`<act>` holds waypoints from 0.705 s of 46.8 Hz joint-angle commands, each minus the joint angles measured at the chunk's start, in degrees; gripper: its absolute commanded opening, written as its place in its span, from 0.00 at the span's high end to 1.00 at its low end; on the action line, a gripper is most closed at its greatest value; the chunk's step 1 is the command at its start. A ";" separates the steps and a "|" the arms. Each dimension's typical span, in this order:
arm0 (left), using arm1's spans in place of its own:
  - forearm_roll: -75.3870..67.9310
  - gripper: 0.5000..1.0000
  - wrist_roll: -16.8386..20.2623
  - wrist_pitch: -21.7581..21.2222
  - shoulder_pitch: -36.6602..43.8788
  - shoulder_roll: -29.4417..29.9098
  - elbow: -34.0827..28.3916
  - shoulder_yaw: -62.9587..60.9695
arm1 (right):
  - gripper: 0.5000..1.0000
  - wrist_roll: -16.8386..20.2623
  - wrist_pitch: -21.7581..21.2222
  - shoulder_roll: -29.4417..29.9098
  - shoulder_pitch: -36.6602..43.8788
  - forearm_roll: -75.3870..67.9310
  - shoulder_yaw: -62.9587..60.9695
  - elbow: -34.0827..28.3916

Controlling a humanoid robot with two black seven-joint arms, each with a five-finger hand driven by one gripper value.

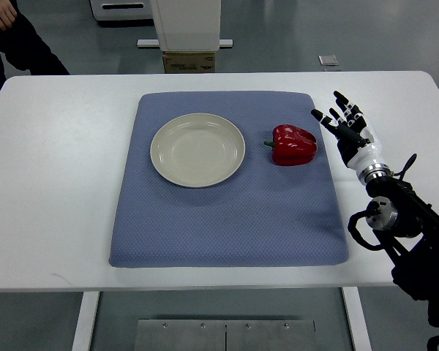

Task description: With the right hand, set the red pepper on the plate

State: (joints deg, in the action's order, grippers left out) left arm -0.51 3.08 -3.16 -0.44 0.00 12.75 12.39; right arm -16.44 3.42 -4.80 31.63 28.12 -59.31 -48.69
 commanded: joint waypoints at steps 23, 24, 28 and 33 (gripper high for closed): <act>0.24 0.00 0.00 -0.27 0.27 0.00 -0.01 0.09 | 0.00 0.00 -0.08 0.23 -0.17 0.00 0.87 0.00; 0.24 0.00 0.00 -0.27 0.27 0.00 -0.01 0.09 | 0.00 0.00 -0.08 0.23 -0.17 0.00 0.87 0.00; 0.24 0.00 0.00 -0.27 0.27 0.00 -0.01 0.09 | 0.00 0.00 -0.08 0.23 -0.17 0.00 0.78 0.00; 0.24 0.00 0.00 -0.27 0.27 0.00 -0.09 0.09 | 0.00 0.00 -0.17 0.23 -0.08 0.00 0.78 0.00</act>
State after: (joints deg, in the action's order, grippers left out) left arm -0.25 3.08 -3.43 -0.18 0.00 12.71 12.48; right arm -16.44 3.29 -4.57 31.47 28.12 -58.49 -48.69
